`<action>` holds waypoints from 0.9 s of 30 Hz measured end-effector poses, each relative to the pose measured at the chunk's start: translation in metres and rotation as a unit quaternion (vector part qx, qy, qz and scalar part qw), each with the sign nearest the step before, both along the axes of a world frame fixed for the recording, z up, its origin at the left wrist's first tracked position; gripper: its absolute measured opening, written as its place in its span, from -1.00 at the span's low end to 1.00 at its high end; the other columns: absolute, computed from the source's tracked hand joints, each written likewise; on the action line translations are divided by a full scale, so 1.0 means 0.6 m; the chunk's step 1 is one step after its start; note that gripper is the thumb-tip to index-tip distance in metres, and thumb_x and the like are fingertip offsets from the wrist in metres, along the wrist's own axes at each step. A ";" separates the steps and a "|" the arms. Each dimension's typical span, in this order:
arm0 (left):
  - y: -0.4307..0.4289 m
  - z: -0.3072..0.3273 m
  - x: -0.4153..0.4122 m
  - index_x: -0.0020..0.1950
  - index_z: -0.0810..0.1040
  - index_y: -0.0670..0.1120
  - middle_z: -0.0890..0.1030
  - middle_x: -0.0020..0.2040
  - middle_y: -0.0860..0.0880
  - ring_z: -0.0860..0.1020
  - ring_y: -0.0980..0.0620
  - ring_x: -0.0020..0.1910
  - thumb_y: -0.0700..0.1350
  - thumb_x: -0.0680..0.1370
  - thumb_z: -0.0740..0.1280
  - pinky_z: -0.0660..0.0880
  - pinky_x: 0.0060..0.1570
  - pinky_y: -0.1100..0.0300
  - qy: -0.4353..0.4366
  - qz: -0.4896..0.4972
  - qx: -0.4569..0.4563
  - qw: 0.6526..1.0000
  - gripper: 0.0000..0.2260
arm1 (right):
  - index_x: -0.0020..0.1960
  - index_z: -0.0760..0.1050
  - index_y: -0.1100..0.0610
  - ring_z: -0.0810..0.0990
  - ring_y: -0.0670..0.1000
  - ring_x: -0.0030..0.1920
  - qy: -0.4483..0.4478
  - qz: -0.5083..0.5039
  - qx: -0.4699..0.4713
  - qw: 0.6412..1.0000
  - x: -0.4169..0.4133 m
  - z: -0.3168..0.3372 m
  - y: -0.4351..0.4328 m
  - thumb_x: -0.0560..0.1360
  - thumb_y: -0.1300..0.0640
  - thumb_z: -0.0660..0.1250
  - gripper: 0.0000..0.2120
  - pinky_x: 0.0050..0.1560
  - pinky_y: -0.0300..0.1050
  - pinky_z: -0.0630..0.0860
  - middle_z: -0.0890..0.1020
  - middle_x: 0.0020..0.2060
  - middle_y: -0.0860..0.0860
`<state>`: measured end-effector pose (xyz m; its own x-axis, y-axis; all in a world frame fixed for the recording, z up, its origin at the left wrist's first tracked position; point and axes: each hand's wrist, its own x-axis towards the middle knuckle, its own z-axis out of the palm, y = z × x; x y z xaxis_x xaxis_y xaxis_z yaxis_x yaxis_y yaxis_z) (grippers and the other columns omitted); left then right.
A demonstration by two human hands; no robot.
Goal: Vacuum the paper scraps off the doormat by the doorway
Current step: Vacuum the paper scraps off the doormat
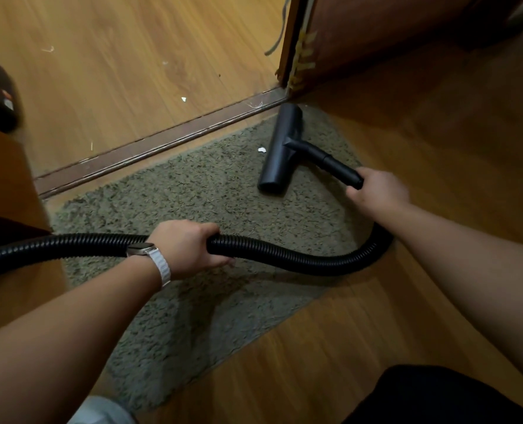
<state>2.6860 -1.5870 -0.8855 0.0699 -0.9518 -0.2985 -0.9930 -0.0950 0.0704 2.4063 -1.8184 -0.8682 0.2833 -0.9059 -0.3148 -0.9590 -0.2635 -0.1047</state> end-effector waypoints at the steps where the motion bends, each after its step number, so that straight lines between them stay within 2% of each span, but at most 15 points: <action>1: -0.001 0.001 0.002 -0.11 0.42 0.10 0.47 -0.34 0.12 0.47 0.05 -0.33 0.55 0.32 0.06 0.41 -0.35 0.21 0.000 0.002 0.000 1.000 -0.44 | 0.25 0.50 -0.05 0.56 0.06 -0.24 0.001 -0.011 -0.001 1.000 0.000 0.000 -0.004 0.57 -0.03 0.27 -0.73 -0.35 -0.10 0.50 0.57 -0.19 0.00; 4: -0.001 0.003 0.008 -0.11 0.44 0.08 0.45 -0.37 0.13 0.48 0.05 -0.34 0.53 0.37 0.15 0.47 -0.34 0.21 0.007 0.013 0.006 1.000 -0.48 | 0.23 0.50 -0.02 0.56 0.06 -0.24 0.000 -0.017 0.002 1.000 0.013 -0.003 -0.014 0.57 -0.03 0.27 -0.75 -0.36 -0.11 0.48 0.56 -0.20 0.01; 8: 0.005 0.001 0.015 -0.06 0.48 0.08 0.46 -0.34 0.12 0.52 0.03 -0.29 0.50 0.39 0.18 0.41 -0.34 0.20 0.005 0.017 0.008 1.000 -0.49 | 0.19 0.49 -0.02 0.56 0.08 -0.22 -0.007 0.007 0.006 1.000 0.050 -0.003 -0.019 0.57 -0.03 0.28 -0.77 -0.27 -0.03 0.58 0.55 -0.18 0.02; 10: 0.008 -0.001 0.022 -0.04 0.50 0.07 0.48 -0.32 0.12 0.56 0.02 -0.26 0.49 0.40 0.20 0.45 -0.32 0.20 0.008 0.023 0.015 1.000 -0.49 | 0.19 0.48 -0.02 0.56 0.08 -0.22 -0.008 0.030 0.008 0.999 0.069 -0.001 -0.018 0.57 -0.03 0.28 -0.78 -0.26 -0.03 0.58 0.56 -0.18 0.02; 14: 0.009 -0.003 0.031 -0.02 0.50 0.08 0.49 -0.30 0.11 0.60 0.02 -0.20 0.49 0.40 0.20 0.53 -0.25 0.19 0.002 0.027 0.026 0.999 -0.49 | 0.16 0.45 -0.04 0.52 0.03 -0.28 0.009 0.081 0.002 0.997 0.097 0.004 -0.014 0.58 -0.01 0.27 -0.83 -0.41 -0.14 0.40 0.53 -0.21 0.00; 16: 0.003 0.000 0.034 -0.02 0.50 0.08 0.49 -0.31 0.11 0.59 0.02 -0.22 0.50 0.39 0.19 0.49 -0.29 0.20 -0.011 0.024 0.024 0.999 -0.48 | 0.17 0.44 -0.04 0.51 0.03 -0.28 0.020 0.089 -0.006 0.996 0.099 0.005 -0.012 0.59 0.00 0.26 -0.83 -0.41 -0.14 0.40 0.52 -0.21 0.00; 19: -0.006 0.008 0.041 -0.04 0.50 0.08 0.46 -0.35 0.11 0.50 0.03 -0.31 0.50 0.39 0.19 0.41 -0.34 0.20 -0.019 0.034 0.015 0.999 -0.48 | 0.20 0.44 -0.03 0.54 0.05 -0.28 0.024 0.064 -0.013 0.998 0.081 0.008 -0.011 0.59 0.00 0.25 -0.80 -0.39 -0.08 0.51 0.53 -0.21 0.01; 23: -0.005 0.011 0.033 -0.06 0.48 0.07 0.43 -0.37 0.12 0.48 0.05 -0.32 0.50 0.40 0.19 0.44 -0.34 0.22 -0.014 0.033 0.022 0.999 -0.49 | 0.22 0.46 -0.01 0.52 0.04 -0.29 0.008 0.011 -0.011 1.000 0.034 -0.002 -0.002 0.60 -0.01 0.27 -0.78 -0.41 -0.12 0.43 0.52 -0.23 0.01; 27: 0.003 0.007 0.021 -0.01 0.50 0.08 0.52 -0.29 0.11 0.56 0.04 -0.26 0.49 0.42 0.19 0.44 -0.32 0.21 -0.005 0.021 0.029 0.999 -0.50 | 0.32 0.47 0.01 0.56 0.10 -0.22 -0.016 -0.036 -0.014 0.999 -0.014 -0.023 0.017 0.59 -0.04 0.28 -0.67 -0.27 -0.02 0.59 0.58 -0.18 0.03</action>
<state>2.6989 -1.5854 -0.8812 0.1132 -0.9292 -0.3519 -0.9886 -0.1406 0.0532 2.3978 -1.8084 -0.8819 0.2264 -0.9324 -0.2816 -0.9719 -0.1970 -0.1290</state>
